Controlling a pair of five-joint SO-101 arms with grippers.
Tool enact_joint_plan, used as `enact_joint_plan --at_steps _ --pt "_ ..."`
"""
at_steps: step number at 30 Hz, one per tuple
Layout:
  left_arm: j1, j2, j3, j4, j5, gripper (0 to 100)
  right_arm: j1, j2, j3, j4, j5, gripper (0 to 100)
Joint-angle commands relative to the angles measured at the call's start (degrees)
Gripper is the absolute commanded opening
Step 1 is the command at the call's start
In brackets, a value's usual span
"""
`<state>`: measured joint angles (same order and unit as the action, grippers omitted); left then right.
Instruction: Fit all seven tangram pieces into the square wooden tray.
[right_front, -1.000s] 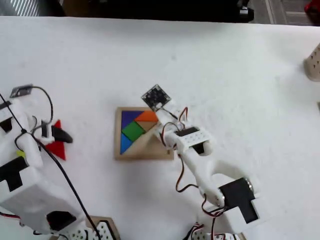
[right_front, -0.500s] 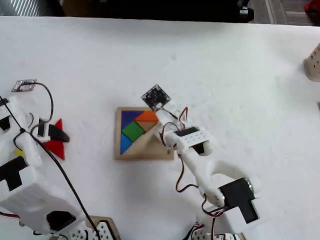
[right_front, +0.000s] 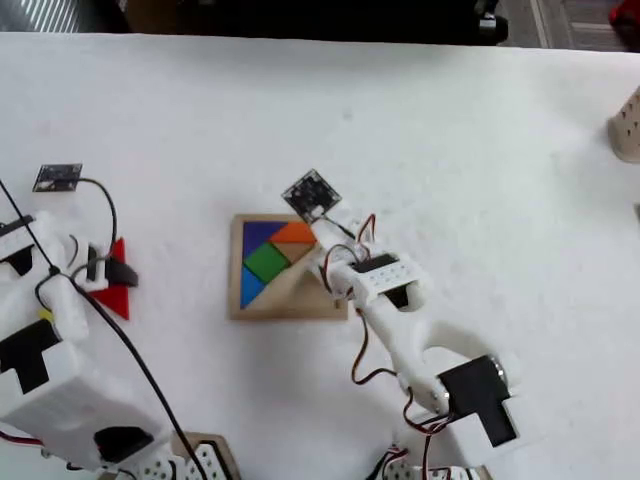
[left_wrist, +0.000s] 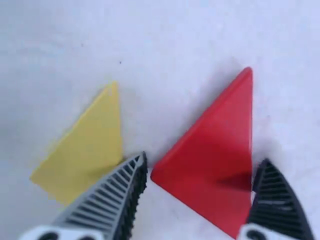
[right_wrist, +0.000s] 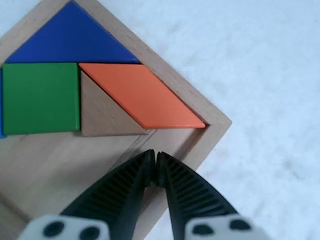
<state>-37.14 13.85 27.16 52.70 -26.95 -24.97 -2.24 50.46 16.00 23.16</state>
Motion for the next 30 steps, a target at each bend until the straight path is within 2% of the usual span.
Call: enact_joint_plan --at_steps 1,3,6,12,16,22,25,30 --pt "2.5 0.4 0.6 -0.3 -0.8 20 0.1 -0.3 -1.4 0.3 0.8 1.7" --pt "2.5 0.4 0.2 0.6 -0.8 14 0.1 -0.3 -1.4 0.3 0.8 1.7" --pt "2.5 0.4 -2.0 6.1 -0.7 9 0.1 -0.3 -1.4 0.3 0.8 1.7" --pt "2.6 0.4 -6.9 19.0 -0.3 8 0.1 -0.3 -1.4 0.3 0.8 1.7" --pt "2.6 0.4 -9.4 24.5 -0.3 8 0.1 -0.3 -1.4 0.3 0.8 1.7" --pt "3.5 0.4 -12.7 30.2 1.5 8 0.1 -0.3 -1.4 0.3 0.8 1.7" --pt "4.6 0.4 -13.3 30.7 4.6 8 0.1 -0.3 -1.4 0.3 0.8 1.7" --pt "7.1 0.4 -13.3 30.6 5.4 8 0.1 -0.3 -1.4 0.3 0.8 1.7"
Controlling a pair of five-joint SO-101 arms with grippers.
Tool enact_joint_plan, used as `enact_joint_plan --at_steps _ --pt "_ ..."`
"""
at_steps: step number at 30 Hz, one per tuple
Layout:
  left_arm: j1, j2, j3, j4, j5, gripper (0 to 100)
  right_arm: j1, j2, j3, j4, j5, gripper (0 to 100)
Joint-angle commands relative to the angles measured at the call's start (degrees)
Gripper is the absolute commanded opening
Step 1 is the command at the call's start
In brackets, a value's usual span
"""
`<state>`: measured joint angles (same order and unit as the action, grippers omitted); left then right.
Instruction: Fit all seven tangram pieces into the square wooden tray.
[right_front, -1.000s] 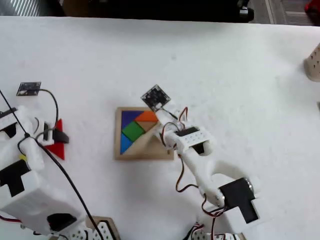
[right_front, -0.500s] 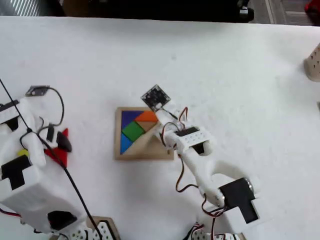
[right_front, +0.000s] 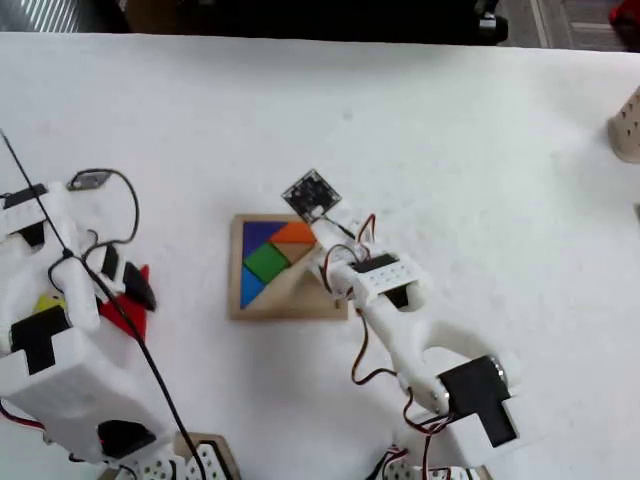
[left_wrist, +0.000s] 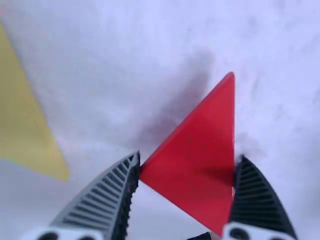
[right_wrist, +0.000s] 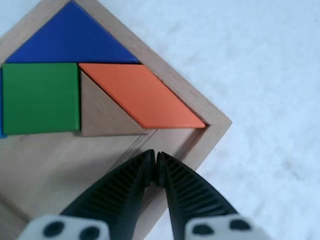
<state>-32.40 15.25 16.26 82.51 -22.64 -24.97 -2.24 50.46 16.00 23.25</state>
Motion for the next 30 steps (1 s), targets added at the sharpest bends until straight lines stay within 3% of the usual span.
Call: enact_joint_plan --at_steps 1,6,13,18,24,30 --pt "2.6 -1.0 -2.4 0.8 1.1 8 0.1 -0.3 -1.4 0.3 0.7 1.7" --pt "5.4 -1.0 -2.5 0.8 4.0 8 0.4 -0.7 -1.4 0.4 0.7 1.7" --pt "12.1 -1.1 -8.4 3.6 9.5 8 6.3 -7.4 -1.4 7.6 0.2 1.7" --pt "17.5 -1.0 -13.5 6.9 12.8 8 12.9 -9.8 -1.7 9.5 -7.3 1.7" --pt "27.4 -0.9 -17.8 7.7 15.9 8 21.8 -9.8 -1.7 9.5 -7.9 1.7" --pt "42.3 -0.5 -20.3 7.5 16.4 8 22.8 -9.8 -1.6 9.5 -7.9 1.7"
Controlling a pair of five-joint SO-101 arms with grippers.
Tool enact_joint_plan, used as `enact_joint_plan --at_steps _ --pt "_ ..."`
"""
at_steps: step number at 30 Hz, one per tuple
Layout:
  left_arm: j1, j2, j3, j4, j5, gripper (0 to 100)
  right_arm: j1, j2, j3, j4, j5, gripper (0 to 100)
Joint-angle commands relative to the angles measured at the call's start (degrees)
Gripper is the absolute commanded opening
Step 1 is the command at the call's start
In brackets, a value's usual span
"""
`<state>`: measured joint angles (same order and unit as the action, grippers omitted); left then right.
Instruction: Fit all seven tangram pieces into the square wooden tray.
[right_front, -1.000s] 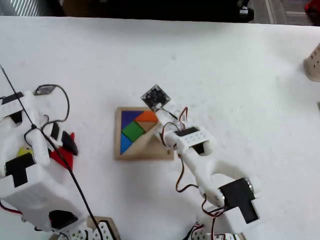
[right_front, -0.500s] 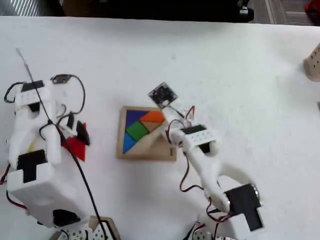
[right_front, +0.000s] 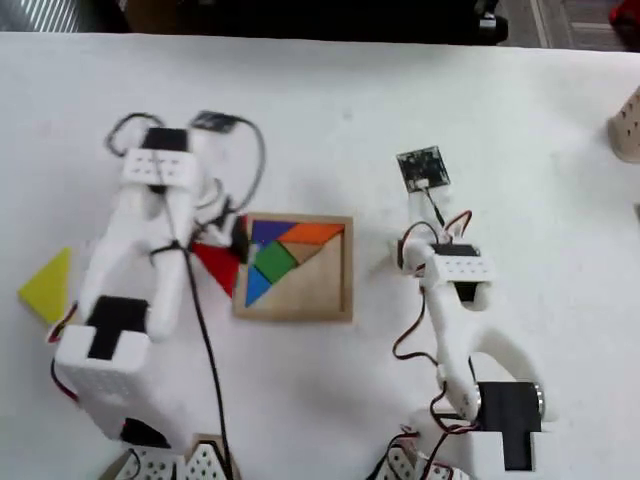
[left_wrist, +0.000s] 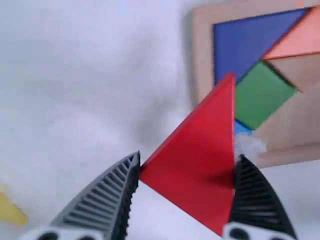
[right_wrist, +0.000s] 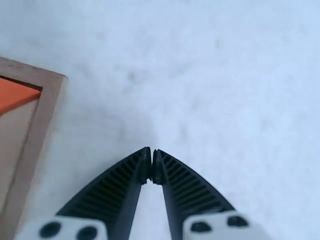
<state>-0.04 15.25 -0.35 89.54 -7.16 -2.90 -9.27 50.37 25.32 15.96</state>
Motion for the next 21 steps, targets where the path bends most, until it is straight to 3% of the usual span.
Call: enact_joint_plan --at_steps 1,6,13,21 --pt "12.3 -0.5 -3.9 -0.1 1.7 8 0.7 -2.8 -1.5 0.1 -0.6 1.7" --pt "19.6 -0.5 -5.4 -4.0 4.6 9 0.5 -2.7 -1.5 -0.1 -0.6 1.7" --pt "22.9 -0.4 -1.7 -6.9 4.7 32 0.3 -2.6 -1.6 -0.2 -0.6 1.7" --pt "21.8 -1.0 2.5 -10.5 4.7 29 0.0 -2.6 -1.6 -0.2 -0.3 1.7"
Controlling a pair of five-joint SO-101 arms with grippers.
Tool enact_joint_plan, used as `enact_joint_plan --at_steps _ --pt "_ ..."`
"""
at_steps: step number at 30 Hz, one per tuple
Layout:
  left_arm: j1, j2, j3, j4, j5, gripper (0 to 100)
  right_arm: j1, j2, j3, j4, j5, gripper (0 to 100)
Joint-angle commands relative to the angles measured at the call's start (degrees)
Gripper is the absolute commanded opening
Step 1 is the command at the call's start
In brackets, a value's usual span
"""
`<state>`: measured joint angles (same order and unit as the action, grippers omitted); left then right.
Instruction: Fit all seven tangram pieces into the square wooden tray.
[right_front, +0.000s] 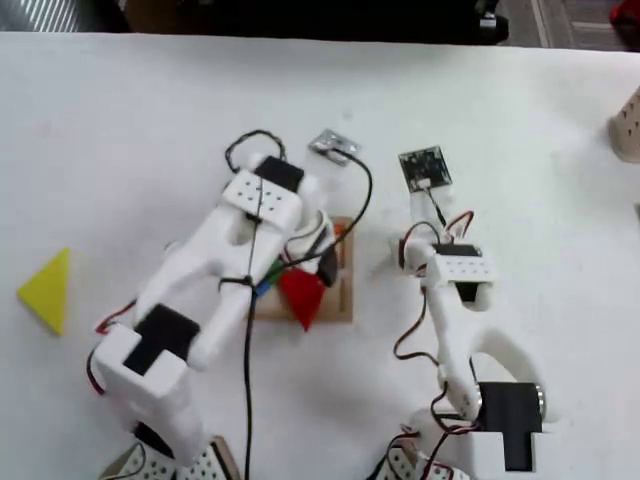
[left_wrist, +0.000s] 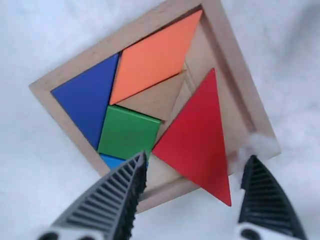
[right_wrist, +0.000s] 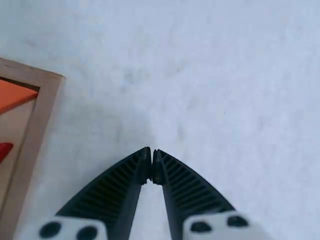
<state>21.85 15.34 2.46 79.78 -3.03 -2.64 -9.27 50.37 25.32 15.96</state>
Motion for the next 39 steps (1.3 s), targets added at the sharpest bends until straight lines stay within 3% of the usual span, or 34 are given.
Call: enact_joint_plan --at_steps 1,7,14,17,21,24,30,35,39 --pt "-0.6 -1.1 -0.4 0.1 0.5 28 -0.4 -2.6 -1.6 -0.2 -0.3 1.7" --pt "-4.9 -4.5 1.4 2.3 0.2 28 -0.6 -2.6 -1.5 -0.2 -0.3 1.7" --pt "-0.3 -16.2 15.2 -1.7 -5.8 28 -0.7 -2.6 -1.5 -0.2 -0.3 1.7" --pt "-0.2 -22.0 21.5 -4.8 -9.0 19 -0.7 -2.6 -1.5 -0.2 -0.2 1.7" --pt "0.0 -27.7 28.4 -8.5 -14.4 1 -0.7 -2.6 -1.5 -0.2 -0.2 1.7" --pt "1.6 -30.9 32.7 -9.1 -17.1 3 -0.7 -2.6 -1.4 -0.2 -0.2 1.7" --pt "4.7 -29.8 35.3 -9.1 -17.1 2 -0.7 -2.6 -1.4 -0.2 -0.2 1.7" --pt "5.4 -21.7 33.3 -15.3 -10.1 2 -0.7 -2.6 -1.4 -0.2 -0.2 1.7" --pt "5.5 -19.9 30.6 -16.1 -9.8 2 -0.7 -2.6 -1.4 -0.2 -0.2 1.7"
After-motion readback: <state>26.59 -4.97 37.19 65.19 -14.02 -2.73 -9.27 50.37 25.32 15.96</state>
